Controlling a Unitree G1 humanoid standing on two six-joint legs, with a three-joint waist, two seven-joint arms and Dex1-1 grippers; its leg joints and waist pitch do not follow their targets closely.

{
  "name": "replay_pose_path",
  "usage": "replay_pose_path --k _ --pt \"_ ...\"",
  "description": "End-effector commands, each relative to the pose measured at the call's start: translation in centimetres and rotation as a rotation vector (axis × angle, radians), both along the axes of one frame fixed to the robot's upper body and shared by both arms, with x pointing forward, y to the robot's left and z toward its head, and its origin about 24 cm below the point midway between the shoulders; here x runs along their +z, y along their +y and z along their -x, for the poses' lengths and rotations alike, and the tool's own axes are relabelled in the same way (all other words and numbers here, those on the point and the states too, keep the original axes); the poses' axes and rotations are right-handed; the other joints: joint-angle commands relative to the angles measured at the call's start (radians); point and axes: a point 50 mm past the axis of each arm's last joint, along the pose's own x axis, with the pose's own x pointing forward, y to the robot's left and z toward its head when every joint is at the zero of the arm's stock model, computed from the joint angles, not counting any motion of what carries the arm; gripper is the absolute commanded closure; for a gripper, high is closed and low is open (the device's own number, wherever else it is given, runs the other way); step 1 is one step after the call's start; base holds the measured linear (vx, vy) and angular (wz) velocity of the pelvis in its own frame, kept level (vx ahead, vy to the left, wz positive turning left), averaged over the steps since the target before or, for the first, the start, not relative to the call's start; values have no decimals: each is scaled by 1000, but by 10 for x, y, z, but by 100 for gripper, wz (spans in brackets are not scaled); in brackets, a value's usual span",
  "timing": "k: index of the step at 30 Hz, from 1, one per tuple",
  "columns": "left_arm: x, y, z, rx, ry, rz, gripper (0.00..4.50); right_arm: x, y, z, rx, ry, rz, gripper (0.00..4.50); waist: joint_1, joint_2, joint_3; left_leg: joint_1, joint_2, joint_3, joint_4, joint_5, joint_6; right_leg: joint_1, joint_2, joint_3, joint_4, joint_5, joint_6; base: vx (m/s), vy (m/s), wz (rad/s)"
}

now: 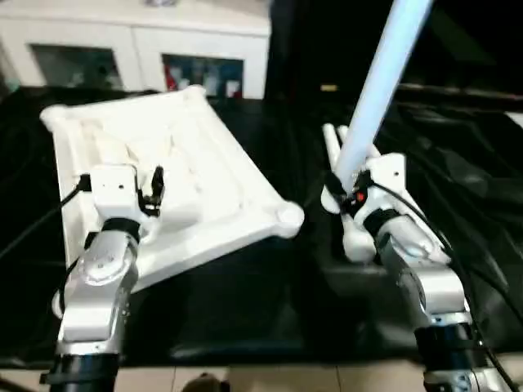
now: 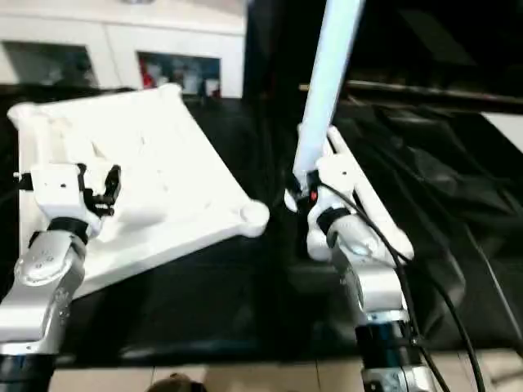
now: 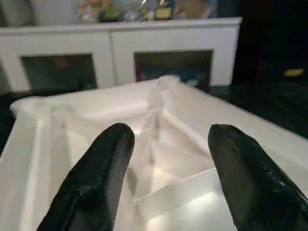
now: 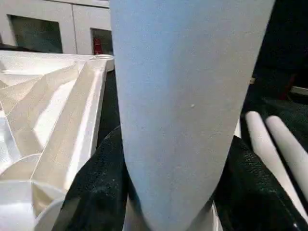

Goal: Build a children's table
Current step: Insert table leg to table base

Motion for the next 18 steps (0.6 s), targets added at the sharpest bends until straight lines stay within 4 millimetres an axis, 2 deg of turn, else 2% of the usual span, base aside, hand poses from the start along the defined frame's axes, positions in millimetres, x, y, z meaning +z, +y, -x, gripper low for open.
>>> replay_pose_path --k 1,2,3,4,5,6,7,8,9,10,11,12,13,14,15,16,17,18 --pt "-1 -8 1 -24 -1 -16 150 1 -9 -2 -28 -10 3 260 40 -30 -63 -27 76 -157 180 -325 -102 33 -371 242 -259 -375 57 -104 148 -19" --pt "0 -8 1 -25 0 -20 150 1 -9 -3 -30 -11 0 260 9 -11 -64 -106 39 -237 249 -226 -198 88 -329 181 -227 -445 99 -104 148 -19" --pt "0 -8 1 -25 0 -22 150 1 -8 -3 -32 -11 0 260 18 -7 -51 -89 39 -238 241 -200 -236 77 -306 138 -235 -491 76 -94 224 -46" --pt "0 -7 0 -24 -2 -25 150 2 -8 -4 -33 -13 -1 260 11 -17 -38 -38 58 -221 197 -220 -244 68 -276 89 -247 -543 -24 -114 278 -35" --pt "3 -5 -2 -18 4 -24 150 2 -6 -4 -31 -16 -6 260 7 1 -42 20 80 -202 88 -185 -191 77 -218 30 -249 -564 -112 -114 278 -35" --pt "3 -5 -2 -18 4 -24 150 2 -6 -4 -31 -16 -6 260 -18 72 -60 54 94 -217 -42 -235 -127 51 -63 -17 -155 -403 -119 -118 284 -9" --pt "6 -5 -4 -22 -1 -43 150 2 -4 -4 -28 -18 -9 260 -53 77 -61 83 121 -218 -77 -325 -96 17 -8 -17 -108 -252 -110 -115 275 4" --pt "6 -6 -4 -20 -2 -56 150 2 -4 -4 -26 -18 -9 260 -63 94 -60 65 142 -243 -110 -450 -171 32 5 -10 -60 1 -115 -115 275 4" --pt "6 -6 -4 -20 -2 -56 150 2 -4 -4 -26 -18 -9 260 -65 89 -55 63 155 -247 -113 -509 -227 31 6 -4 -73 87 -115 -116 248 4" --pt "6 -7 -4 -18 -4 -47 150 0 -4 -3 -27 -14 -11 260 -59 99 -48 67 188 -271 -133 -641 -343 38 -6 9 -88 139 -93 -95 171 7" --pt "6 -8 -3 -13 -13 -28 150 0 -4 -2 -28 -14 -10 260 -60 95 -47 83 218 -281 -137 -688 -351 32 -20 22 -90 79 -57 -95 171 7" --pt "6 -9 -2 -12 -10 -27 150 0 -5 -2 -30 -12 -12 260 -64 84 -55 87 222 -280 -129 -646 -309 42 -32 32 -90 41 -47 -82 103 7" --pt "4 -11 -2 -4 1 -30 150 0 -7 -2 -37 -9 -15 260 -62 77 -56 79 214 -273 -126 -610 -287 49 -35 36 -96 33 -49 -88 62 7" --pt "4 -12 -1 -4 1 -32 150 0 -7 -2 -39 -9 -15 260 -52 71 -52 67 183 -229 -112 -579 -271 50 -50 47 -133 5 -60 -88 62 7" --pt "4 -12 -1 -4 1 -35 150 0 -8 -2 -40 -9 -15 260 -51 62 -49 50 156 -209 -99 -576 -268 58 -70 60 -160 -46 -67 -85 18 6" --pt "3 -13 -1 1 3 -28 150 0 -8 -2 -40 -8 -17 260 -31 51 -45 48 124 -177 -76 -572 -257 52 -109 81 -197 -290 -71 -61 -12 -5" --pt "1 -13 -1 8 15 -22 150 -1 -8 -2 -41 -4 -14 260 -20 44 -47 47 123 -169 -70 -509 -226 59 -136 83 -221 -510 -56 -61 -12 -5" --pt "1 -13 -1 8 15 -22 150 -1 -8 -2 -41 -4 -14 260 -13 27 -51 42 129 -163 -73 -413 -199 64 -139 79 -235 -565 -37 -53 -29 -10"
